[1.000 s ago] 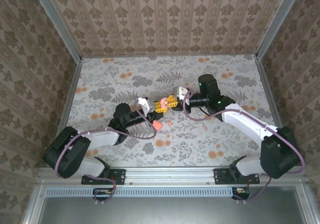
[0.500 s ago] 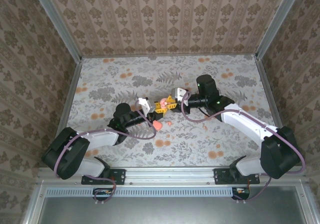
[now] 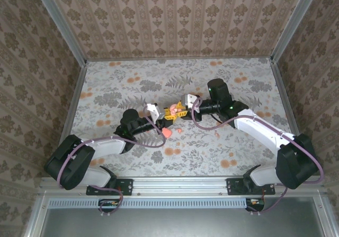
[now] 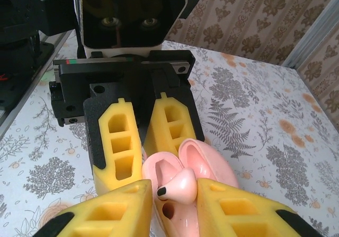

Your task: Insert the wireless bluetooth earbuds into the charging case

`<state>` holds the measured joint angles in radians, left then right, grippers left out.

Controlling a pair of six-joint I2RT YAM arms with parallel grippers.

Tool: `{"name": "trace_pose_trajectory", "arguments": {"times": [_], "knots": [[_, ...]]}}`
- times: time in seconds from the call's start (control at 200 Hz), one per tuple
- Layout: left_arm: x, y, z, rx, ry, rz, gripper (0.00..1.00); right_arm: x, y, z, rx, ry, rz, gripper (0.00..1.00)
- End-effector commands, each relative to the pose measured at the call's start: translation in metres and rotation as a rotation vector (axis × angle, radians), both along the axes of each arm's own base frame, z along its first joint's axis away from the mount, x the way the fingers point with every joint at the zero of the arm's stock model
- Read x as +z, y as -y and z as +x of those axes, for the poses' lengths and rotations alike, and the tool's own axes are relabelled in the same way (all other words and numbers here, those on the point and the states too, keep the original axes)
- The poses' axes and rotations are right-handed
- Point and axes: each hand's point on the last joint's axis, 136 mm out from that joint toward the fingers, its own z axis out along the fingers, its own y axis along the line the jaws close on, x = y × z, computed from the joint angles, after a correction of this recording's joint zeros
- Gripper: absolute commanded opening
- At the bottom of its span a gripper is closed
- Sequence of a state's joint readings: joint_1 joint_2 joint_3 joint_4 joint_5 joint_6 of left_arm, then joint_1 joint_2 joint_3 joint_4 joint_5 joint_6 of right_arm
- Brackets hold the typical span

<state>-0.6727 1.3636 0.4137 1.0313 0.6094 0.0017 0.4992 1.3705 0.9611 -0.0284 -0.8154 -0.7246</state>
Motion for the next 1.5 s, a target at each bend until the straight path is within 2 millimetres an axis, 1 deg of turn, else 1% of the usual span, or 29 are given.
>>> {"name": "trace_pose_trajectory", "arguments": {"times": [0.0,0.28,0.295,0.35,0.62,0.785,1.115,1.33,1.46,1.465,1.475,1.5], "knots": [[0.029,0.002,-0.002,-0.016,0.089,-0.048,0.09,0.006,-0.009,-0.016,0.103,-0.005,0.014,0.28],[0.03,0.003,-0.003,-0.021,0.088,-0.047,0.09,0.007,-0.012,-0.02,0.118,0.007,0.005,0.31],[0.03,0.003,-0.004,-0.021,0.089,-0.048,0.09,-0.002,-0.014,-0.017,0.119,-0.013,-0.007,0.32],[0.03,0.002,-0.004,-0.02,0.087,-0.046,0.09,-0.004,-0.014,-0.017,0.12,-0.016,-0.013,0.32],[0.029,0.002,-0.004,-0.018,0.089,-0.042,0.09,-0.004,-0.016,-0.019,0.125,-0.01,-0.026,0.35],[0.028,0.002,-0.004,-0.015,0.086,-0.041,0.09,0.0,-0.015,-0.02,0.122,0.008,-0.009,0.36],[0.028,0.001,-0.005,-0.016,0.089,-0.038,0.09,-0.002,-0.015,-0.025,0.146,0.015,-0.032,0.39],[0.027,0.0,-0.004,-0.004,0.09,-0.036,0.09,-0.001,-0.015,-0.017,0.097,0.0,-0.025,0.4],[0.027,-0.001,-0.004,0.001,0.094,-0.035,0.09,-0.004,-0.012,-0.011,0.056,-0.013,-0.031,0.4],[0.027,-0.001,-0.004,0.001,0.094,-0.035,0.09,0.001,-0.011,-0.012,0.054,0.0,-0.024,0.4],[0.027,-0.001,-0.004,0.001,0.094,-0.036,0.09,0.004,-0.01,-0.013,0.051,0.01,-0.019,0.39],[0.027,-0.001,-0.004,0.001,0.094,-0.036,0.09,0.005,-0.009,-0.012,0.045,0.013,-0.019,0.39]]}}
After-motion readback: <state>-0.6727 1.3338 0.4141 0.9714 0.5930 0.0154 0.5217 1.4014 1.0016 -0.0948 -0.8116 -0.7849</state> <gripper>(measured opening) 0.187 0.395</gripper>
